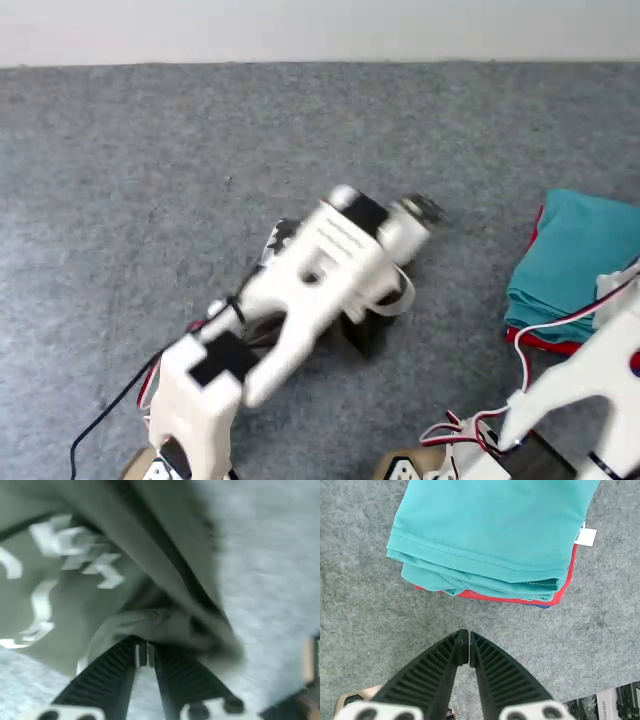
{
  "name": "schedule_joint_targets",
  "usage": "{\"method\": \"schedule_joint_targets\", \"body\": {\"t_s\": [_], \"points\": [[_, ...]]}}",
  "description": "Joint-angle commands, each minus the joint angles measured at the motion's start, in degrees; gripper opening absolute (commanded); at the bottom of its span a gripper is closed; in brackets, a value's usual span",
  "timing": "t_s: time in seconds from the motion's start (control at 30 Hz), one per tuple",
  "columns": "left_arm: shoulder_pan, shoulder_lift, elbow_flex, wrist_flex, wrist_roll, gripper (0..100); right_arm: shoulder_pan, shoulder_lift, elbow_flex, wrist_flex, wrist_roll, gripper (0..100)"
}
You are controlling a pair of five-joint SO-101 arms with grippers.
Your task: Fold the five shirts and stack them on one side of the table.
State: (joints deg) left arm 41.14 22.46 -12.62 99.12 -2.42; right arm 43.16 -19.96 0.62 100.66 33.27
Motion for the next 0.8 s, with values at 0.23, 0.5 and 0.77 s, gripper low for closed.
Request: {"method": "schedule_joint_targets", "body": {"t_s": [0.23, 0.5, 0.77], "points": [[-5.1, -15.7, 2.9, 1.3, -2.6, 1, 0.4, -2.2, -0.2, 2.2, 0.4, 1.2], [-8.6, -11.0, 4.9, 1.2, -2.8, 1, 0.2, -2.2, -0.2, 2.2, 0.1, 1.2], [5.4, 2.9, 8.2, 1.3, -2.5, 1, 0.4, -2.2, -0.2, 2.2, 0.4, 1.2]]}}
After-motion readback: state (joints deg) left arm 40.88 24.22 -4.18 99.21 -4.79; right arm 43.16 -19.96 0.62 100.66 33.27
